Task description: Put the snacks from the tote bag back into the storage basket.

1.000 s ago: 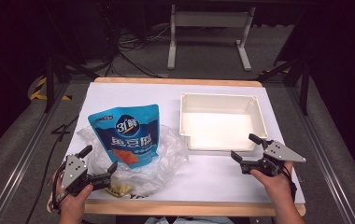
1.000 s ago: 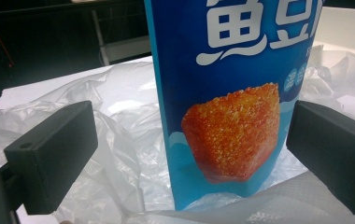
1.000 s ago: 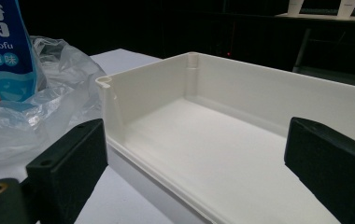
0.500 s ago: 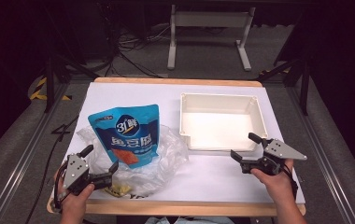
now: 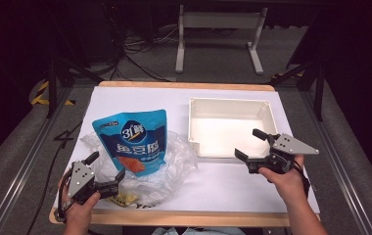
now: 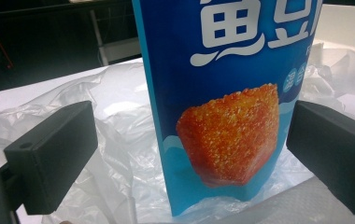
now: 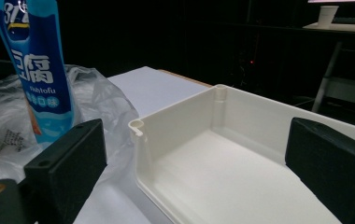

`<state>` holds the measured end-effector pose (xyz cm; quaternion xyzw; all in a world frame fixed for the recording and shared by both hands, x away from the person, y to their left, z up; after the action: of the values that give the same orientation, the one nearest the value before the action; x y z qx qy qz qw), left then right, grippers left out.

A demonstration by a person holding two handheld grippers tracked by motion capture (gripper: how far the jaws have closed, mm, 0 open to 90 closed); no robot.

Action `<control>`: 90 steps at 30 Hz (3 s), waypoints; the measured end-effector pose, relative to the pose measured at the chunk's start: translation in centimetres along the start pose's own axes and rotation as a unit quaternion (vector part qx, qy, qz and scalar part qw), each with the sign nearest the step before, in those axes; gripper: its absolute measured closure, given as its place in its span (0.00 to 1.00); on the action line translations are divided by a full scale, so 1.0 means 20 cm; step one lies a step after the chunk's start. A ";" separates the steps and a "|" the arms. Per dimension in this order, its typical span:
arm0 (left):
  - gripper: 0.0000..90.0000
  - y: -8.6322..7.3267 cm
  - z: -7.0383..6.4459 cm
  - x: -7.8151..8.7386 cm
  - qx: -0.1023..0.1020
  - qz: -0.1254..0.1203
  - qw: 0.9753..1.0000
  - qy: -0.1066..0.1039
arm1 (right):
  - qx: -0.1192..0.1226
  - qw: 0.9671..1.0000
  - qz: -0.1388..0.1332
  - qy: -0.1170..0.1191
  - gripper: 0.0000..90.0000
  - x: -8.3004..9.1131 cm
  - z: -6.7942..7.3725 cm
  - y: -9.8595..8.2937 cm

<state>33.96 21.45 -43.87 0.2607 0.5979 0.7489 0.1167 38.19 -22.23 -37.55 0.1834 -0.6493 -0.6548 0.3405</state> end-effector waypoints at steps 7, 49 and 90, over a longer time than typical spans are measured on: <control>0.03 0.00 0.00 0.00 -0.001 0.001 1.000 0.000 | 0.004 1.000 0.012 0.025 0.06 -0.08 0.07 0.06; 0.03 0.01 0.01 0.00 0.000 -0.006 1.000 0.000 | 0.030 0.986 0.033 0.161 0.04 -0.68 0.59 0.18; 0.03 0.01 0.02 0.00 0.002 -0.004 1.000 -0.002 | 0.063 0.983 0.033 0.167 0.09 -1.07 0.79 -0.10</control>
<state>34.08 21.75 -43.67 0.2604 0.6001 0.7467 0.1205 41.96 3.67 -42.31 0.2895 -0.6290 -0.5613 0.4534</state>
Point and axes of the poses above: each handheld gripper's, and its own axes: x roughly backward along the jaws, y roughly out of its top, z roughly to its left, the point moved 6 cm from there along -x, roughly forward along the jaws, and after that the axes turned 6 degrees about -x, right-handed, at the moved point
